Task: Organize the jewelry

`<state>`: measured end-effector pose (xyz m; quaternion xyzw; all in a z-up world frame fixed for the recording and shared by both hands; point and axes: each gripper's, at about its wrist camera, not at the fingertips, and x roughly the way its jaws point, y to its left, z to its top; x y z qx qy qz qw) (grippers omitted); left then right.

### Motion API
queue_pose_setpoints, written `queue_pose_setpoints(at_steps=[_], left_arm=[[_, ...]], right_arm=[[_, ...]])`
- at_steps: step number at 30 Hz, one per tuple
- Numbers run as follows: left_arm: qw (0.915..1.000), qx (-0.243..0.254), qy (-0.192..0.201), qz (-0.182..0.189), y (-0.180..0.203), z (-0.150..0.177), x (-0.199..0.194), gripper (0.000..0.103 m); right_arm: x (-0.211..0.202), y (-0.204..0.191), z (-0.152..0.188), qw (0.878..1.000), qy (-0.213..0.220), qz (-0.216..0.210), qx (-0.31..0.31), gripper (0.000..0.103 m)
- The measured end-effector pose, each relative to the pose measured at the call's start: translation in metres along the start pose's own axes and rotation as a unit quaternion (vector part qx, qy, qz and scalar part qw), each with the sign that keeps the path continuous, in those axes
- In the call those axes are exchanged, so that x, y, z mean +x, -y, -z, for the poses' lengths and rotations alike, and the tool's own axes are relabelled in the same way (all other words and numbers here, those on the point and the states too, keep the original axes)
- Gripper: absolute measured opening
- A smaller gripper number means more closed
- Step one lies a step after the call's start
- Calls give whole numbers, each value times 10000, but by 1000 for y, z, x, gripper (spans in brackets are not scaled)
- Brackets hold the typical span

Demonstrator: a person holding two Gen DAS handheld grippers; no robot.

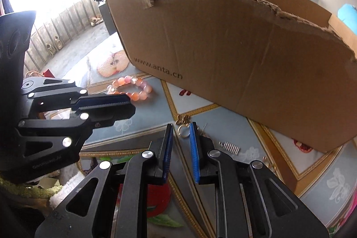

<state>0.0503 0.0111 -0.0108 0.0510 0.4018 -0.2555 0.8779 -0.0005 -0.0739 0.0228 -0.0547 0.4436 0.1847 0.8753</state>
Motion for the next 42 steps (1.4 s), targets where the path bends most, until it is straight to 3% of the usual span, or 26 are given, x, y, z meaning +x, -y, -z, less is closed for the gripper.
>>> queue_pose_setpoints(at_steps=[6, 10, 20, 24, 28, 34, 38, 42], left_arm=[[10000, -2, -14, 21, -2, -1, 3, 9], [10000, -22, 1, 25, -3, 0, 3, 9], [9999, 30, 153, -44, 2, 1, -12, 9], [9992, 131, 383, -49, 8, -6, -32, 9], [9969, 194, 766, 53, 12, -22, -59, 9], [9904, 377, 1323, 144, 10, -70, -85, 9], [9922, 442, 1169, 18, 5, -105, -65, 9], [9964, 325, 751, 237, 5, -133, -32, 9]], right_arm=[[8, -5, -7, 9998, 16, 110, -152, 15], [6, -8, -5, 9996, 31, 205, -211, 10], [-15, -16, 3, 9997, 156, 147, -136, 9], [-47, -13, 4, 9989, 456, 44, -42, 9], [-87, -12, -8, 9947, 1028, -100, 22, 10], [-119, 3, -43, 9856, 1676, -181, 132, 10], [-105, 33, -67, 9879, 1418, -321, 543, 10], [-79, 65, -82, 9914, 891, -299, 909, 10]])
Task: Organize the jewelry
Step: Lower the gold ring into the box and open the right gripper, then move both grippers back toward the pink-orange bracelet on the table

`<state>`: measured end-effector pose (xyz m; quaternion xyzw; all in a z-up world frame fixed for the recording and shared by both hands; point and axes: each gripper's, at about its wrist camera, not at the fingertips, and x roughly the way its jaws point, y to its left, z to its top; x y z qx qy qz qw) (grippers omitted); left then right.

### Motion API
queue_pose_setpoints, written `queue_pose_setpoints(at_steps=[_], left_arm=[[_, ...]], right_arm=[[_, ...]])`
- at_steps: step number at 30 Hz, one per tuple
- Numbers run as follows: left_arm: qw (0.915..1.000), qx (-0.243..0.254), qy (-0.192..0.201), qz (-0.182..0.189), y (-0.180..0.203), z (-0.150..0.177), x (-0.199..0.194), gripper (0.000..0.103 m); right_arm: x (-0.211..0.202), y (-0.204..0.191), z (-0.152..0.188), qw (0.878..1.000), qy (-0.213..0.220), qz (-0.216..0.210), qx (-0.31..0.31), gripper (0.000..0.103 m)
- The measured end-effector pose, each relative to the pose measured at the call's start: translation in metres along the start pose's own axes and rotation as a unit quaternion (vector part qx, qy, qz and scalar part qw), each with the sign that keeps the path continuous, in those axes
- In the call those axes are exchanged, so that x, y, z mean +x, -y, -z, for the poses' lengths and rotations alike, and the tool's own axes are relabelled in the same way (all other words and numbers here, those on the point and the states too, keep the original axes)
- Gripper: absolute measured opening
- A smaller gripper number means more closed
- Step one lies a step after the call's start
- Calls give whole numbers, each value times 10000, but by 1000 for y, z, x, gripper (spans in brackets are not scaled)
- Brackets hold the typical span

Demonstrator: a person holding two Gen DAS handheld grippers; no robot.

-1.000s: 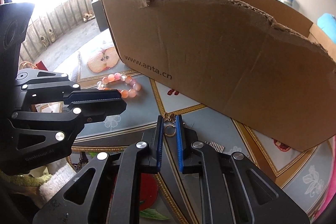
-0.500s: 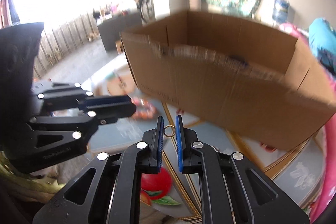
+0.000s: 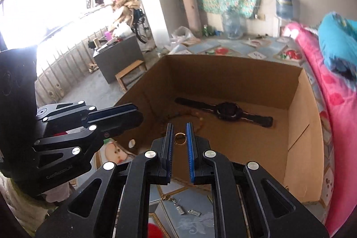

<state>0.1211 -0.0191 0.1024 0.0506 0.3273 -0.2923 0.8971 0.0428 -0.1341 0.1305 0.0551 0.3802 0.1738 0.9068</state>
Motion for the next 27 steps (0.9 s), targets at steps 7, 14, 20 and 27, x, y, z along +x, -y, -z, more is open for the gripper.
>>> queue_pose_setpoints(at_steps=[7, 14, 20, 27], left_arm=[[9976, -139, -653, 182, 2, -20, 70, 9], [9967, -183, -776, 142, 2, -26, 88, 22], [9980, -324, -535, 131, -6, -29, 77, 23], [9986, -520, -22, 97, -16, -35, 38, 23]], right_arm=[[35, 37, -11, 9963, -693, 19, 514, 10], [34, 59, -20, 9949, -684, 137, 727, 16], [13, 73, -24, 9955, -306, 72, 897, 17], [-19, 76, -27, 9956, 187, 6, 923, 18]])
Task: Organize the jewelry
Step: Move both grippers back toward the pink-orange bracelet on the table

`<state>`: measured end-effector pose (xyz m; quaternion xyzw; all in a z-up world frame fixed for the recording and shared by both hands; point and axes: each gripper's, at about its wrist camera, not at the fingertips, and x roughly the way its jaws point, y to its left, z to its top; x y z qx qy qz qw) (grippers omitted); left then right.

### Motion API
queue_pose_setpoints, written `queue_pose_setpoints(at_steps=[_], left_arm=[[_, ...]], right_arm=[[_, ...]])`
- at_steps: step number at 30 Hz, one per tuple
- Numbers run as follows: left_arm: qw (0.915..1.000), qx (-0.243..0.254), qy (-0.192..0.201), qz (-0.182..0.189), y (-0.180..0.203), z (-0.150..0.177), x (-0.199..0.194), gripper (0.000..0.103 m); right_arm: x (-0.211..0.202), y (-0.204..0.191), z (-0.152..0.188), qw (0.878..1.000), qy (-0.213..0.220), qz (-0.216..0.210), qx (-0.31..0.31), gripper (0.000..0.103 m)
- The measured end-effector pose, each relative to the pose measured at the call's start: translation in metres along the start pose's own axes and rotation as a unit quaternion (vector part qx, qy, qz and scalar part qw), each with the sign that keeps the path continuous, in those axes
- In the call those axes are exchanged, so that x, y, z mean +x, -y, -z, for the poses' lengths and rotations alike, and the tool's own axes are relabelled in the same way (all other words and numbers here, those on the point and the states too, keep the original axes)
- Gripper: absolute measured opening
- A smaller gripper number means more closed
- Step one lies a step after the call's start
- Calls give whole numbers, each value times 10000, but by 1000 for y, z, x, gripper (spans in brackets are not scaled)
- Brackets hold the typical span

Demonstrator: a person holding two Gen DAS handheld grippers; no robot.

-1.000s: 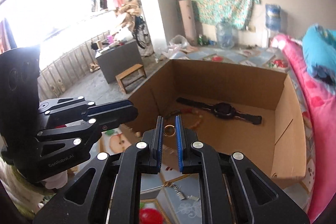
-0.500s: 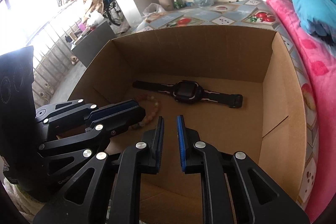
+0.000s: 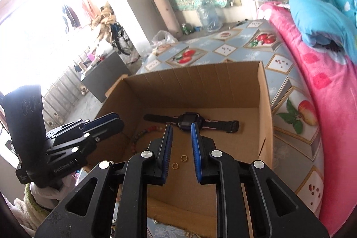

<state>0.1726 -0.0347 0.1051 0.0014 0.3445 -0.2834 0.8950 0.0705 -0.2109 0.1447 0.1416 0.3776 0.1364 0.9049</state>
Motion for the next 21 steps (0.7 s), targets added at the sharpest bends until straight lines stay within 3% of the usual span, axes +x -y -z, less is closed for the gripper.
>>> queue_pose_setpoints(at_steps=[2, 7, 12, 16, 21], left_arm=[[9998, -31, 182, -5, -2, 2, -17, 23], [9978, -124, 643, -43, -13, 21, -70, 38], [9970, -187, 705, -246, -23, 62, -113, 52], [9973, -361, 486, -407, -29, 96, -126, 59], [9979, -397, -44, -505, -18, 135, -105, 61]], right_arm=[[-12, -1, 3, 9998, 148, -112, 2, 19], [-48, -10, 17, 9970, 578, -465, -199, 19], [-77, -23, 52, 9925, 771, -785, -541, 20], [-84, -24, 87, 9939, 525, -817, -523, 20], [-63, -10, 125, 9979, -187, -601, -115, 21]])
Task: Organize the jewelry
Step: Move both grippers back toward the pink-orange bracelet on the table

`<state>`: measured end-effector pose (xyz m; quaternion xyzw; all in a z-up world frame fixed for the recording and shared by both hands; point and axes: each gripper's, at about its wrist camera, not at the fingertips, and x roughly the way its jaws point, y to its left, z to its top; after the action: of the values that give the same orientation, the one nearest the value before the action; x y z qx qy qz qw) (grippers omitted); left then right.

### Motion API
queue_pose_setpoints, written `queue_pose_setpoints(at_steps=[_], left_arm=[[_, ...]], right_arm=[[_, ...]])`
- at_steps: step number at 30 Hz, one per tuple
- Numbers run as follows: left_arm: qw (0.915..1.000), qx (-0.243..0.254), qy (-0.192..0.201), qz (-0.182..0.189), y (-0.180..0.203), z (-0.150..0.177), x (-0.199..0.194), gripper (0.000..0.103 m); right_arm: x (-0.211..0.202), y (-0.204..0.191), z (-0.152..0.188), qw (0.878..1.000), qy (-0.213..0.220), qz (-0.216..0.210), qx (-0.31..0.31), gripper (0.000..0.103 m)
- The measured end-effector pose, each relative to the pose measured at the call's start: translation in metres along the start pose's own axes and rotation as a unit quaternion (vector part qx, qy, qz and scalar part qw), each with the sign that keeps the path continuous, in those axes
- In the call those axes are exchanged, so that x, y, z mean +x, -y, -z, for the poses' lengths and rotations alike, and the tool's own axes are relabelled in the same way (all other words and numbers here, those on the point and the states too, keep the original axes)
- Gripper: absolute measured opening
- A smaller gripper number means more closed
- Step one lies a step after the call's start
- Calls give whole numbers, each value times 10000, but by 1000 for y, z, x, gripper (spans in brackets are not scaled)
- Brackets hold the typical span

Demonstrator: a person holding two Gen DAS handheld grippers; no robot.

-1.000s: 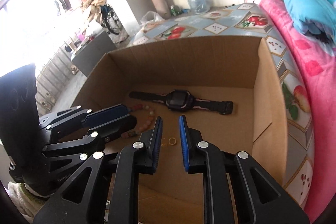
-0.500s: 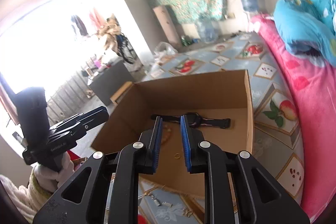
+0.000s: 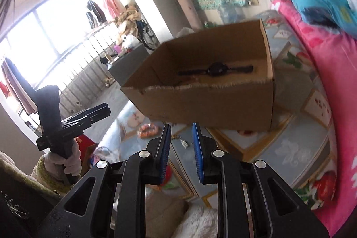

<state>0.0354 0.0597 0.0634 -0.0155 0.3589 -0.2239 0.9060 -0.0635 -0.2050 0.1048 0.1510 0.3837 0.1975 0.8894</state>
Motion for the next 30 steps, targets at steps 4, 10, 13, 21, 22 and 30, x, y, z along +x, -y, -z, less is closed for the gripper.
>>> queue_pose_setpoints(at_steps=[4, 10, 13, 21, 22, 30], left_arm=[[9987, 71, -426, 279, 25, 21, 29, 61], [9934, 604, -908, 354, 69, 47, 67, 61], [9915, 779, -990, 338, 79, 54, 76, 61], [9893, 1043, -998, 231, 92, 58, 84, 61], [9891, 1053, -1005, 225, 92, 58, 85, 61], [9877, 1209, -979, 150, 96, 58, 88, 61]], right_arm=[[22, 1, 29, 9982, -515, 313, 8, 21], [47, -8, 54, 9937, -827, 747, -155, 18], [58, -14, 58, 9907, -900, 959, -339, 18], [76, -19, 62, 9814, -852, 1466, -902, 6], [77, -17, 62, 9817, -841, 1458, -885, 4], [70, 11, 43, 9923, -646, 1050, -138, 0]])
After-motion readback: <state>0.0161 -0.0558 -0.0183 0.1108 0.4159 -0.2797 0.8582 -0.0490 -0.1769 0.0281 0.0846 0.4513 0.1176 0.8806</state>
